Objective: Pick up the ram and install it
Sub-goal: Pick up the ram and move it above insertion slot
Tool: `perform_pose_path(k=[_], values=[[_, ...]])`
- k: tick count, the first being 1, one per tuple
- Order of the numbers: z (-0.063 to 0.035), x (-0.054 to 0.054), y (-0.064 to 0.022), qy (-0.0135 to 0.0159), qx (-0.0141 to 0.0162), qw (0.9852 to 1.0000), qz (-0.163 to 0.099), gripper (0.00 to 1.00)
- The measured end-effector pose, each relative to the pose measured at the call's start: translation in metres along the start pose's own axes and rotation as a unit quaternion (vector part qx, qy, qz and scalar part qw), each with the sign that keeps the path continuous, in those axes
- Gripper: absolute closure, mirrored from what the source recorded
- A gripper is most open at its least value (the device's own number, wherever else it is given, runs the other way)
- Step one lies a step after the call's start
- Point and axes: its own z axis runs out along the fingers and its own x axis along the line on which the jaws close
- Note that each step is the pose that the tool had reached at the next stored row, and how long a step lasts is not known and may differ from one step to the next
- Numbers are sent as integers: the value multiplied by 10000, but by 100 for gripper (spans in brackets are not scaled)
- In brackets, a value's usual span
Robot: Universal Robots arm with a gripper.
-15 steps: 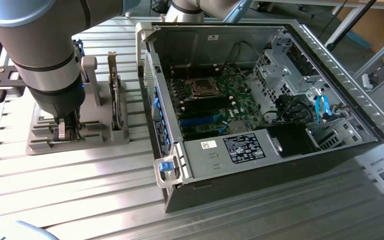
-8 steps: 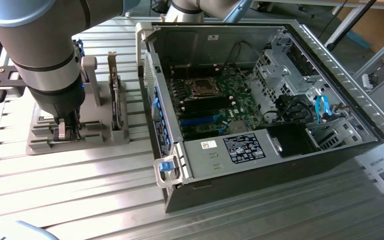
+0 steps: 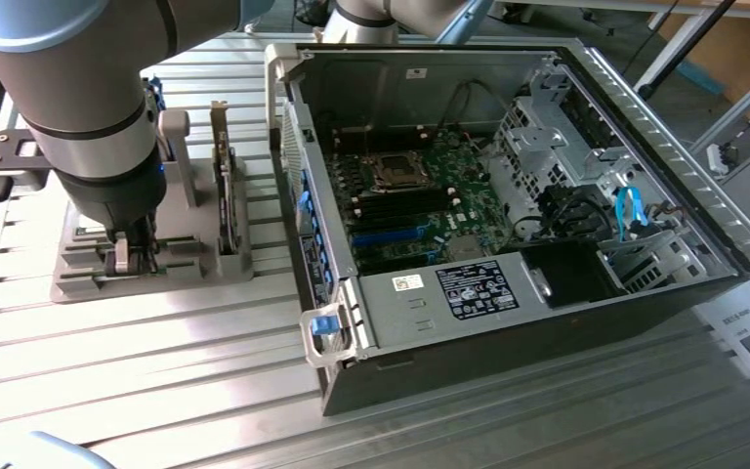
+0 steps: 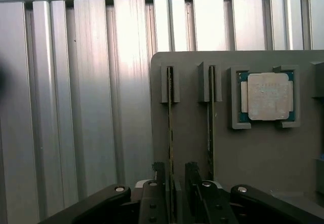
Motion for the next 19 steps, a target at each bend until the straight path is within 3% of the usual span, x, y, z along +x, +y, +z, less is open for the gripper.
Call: perform_pose_path(k=[19], values=[[85,2,-3,2,-1,10000,-50,70]])
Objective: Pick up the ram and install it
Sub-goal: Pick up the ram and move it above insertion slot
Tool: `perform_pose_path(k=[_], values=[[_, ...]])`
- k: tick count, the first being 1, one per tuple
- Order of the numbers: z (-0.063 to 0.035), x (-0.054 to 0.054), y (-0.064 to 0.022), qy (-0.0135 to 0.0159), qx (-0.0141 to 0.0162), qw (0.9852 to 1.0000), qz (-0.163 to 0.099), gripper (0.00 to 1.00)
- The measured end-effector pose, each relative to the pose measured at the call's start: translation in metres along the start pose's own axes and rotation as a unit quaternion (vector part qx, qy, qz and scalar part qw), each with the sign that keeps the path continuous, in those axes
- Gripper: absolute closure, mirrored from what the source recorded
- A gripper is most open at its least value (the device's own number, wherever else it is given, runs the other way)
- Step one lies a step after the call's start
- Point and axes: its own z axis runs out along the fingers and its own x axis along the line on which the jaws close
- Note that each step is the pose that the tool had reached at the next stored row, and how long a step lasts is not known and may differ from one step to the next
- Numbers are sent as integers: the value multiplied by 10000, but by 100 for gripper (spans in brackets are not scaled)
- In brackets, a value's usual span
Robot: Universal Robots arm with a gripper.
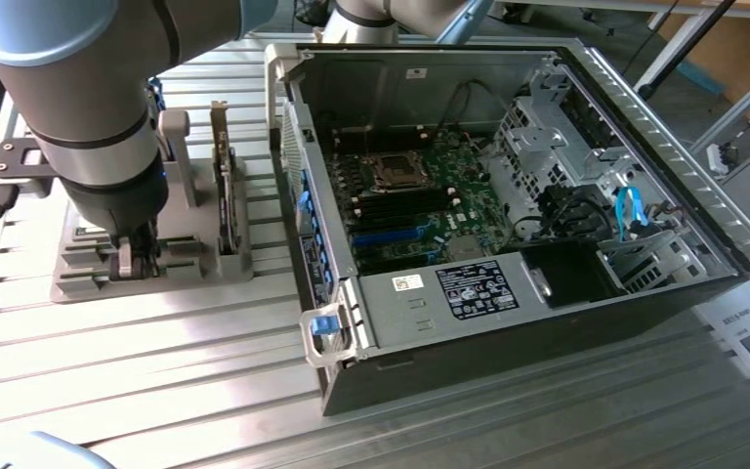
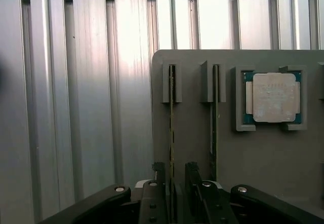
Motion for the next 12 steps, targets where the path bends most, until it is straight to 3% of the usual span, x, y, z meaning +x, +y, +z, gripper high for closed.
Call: perform_pose_path(k=[12], values=[[17,0,-1,0,0,10000,0,70]])
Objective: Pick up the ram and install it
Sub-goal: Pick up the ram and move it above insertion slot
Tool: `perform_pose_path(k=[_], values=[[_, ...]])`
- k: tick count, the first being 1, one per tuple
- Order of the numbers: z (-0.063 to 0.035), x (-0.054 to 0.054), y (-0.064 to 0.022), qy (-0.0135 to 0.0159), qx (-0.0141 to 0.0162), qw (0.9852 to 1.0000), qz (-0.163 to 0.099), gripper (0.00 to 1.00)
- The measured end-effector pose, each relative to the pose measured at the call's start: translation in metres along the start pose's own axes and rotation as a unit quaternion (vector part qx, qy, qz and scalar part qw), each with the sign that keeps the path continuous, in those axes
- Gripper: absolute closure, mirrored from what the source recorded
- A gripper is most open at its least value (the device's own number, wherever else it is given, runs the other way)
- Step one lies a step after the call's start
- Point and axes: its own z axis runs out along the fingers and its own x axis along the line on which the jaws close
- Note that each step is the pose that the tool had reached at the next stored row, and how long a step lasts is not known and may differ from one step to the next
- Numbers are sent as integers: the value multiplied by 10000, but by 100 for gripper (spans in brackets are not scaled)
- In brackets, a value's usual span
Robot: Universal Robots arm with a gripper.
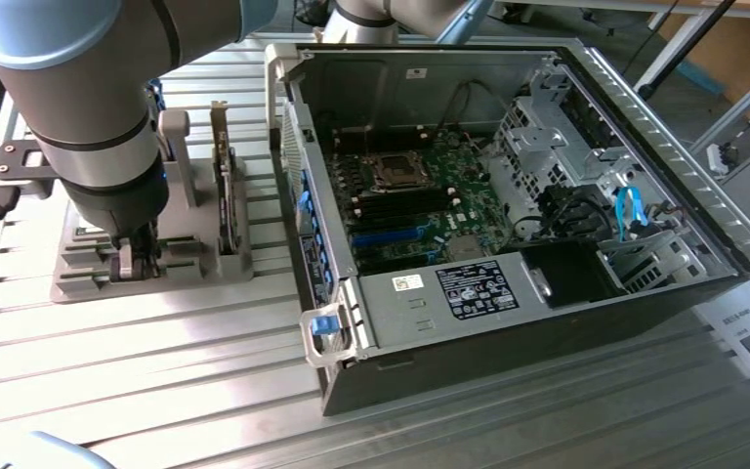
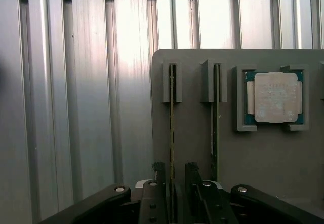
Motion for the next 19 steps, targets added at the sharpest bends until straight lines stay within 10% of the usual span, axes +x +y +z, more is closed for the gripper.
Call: perform_pose_path(k=[19], values=[[0,0,0,3,-2,10000,-74,78]])
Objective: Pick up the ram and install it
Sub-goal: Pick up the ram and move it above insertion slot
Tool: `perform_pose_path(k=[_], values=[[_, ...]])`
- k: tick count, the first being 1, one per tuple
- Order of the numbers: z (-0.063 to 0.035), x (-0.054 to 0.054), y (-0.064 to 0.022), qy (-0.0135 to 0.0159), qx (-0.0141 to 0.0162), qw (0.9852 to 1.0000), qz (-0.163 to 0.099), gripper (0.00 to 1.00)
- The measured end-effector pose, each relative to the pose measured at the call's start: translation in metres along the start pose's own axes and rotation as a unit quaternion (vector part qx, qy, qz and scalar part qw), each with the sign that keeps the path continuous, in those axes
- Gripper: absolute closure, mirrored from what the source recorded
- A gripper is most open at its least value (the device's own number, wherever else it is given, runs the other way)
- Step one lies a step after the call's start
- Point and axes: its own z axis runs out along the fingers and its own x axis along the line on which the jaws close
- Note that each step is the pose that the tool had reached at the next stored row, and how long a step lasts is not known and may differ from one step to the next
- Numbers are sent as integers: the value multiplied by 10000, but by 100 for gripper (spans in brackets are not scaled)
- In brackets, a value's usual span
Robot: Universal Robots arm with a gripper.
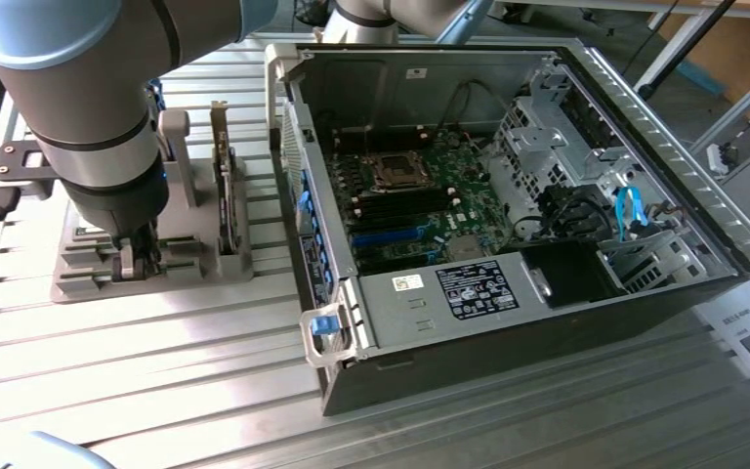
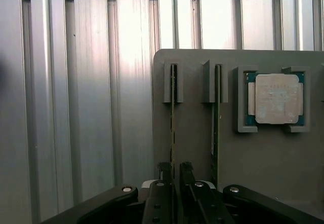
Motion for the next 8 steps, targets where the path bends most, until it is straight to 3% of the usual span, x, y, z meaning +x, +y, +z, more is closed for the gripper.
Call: perform_pose_path(k=[8], values=[[0,-1,-9,0,0,10000,-7,78]])
